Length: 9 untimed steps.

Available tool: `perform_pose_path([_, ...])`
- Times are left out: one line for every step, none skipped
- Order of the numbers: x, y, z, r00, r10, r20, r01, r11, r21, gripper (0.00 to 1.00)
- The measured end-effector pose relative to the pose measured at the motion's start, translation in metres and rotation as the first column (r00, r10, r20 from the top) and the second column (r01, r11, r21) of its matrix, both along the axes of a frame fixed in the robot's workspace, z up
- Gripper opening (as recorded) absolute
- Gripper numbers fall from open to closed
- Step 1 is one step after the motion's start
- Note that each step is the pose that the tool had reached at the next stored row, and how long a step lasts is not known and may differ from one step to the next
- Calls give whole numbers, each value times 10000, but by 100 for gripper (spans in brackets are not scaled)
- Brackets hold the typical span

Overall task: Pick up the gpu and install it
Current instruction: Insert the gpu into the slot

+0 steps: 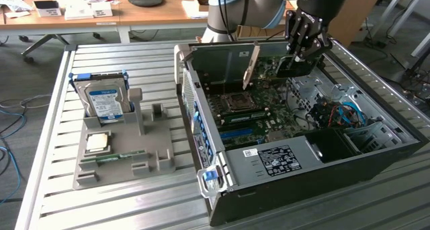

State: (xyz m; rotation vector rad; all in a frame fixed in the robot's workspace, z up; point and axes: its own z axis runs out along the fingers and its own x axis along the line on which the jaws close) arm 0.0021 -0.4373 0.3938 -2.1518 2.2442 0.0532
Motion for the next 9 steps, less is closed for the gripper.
perform_pose_path([0,0,0,10000,0,0,0,10000,0,27])
perform_pose_path([0,0,0,10000,0,0,0,10000,0,27])
perform_pose_path([0,0,0,10000,0,0,0,10000,0,27])
perform_pose_path([0,0,-1,10000,0,0,0,10000,1,27])
perform_pose_path([0,0,-1,10000,0,1,0,10000,2,27])
perform_pose_path([0,0,-1,10000,0,1,0,10000,2,27])
perform_pose_path([0,0,-6,10000,0,1,0,10000,5,27])
perform_pose_path([0,0,-14,10000,0,2,0,10000,5,27])
perform_pose_path([0,0,-25,10000,0,1,0,10000,4,27])
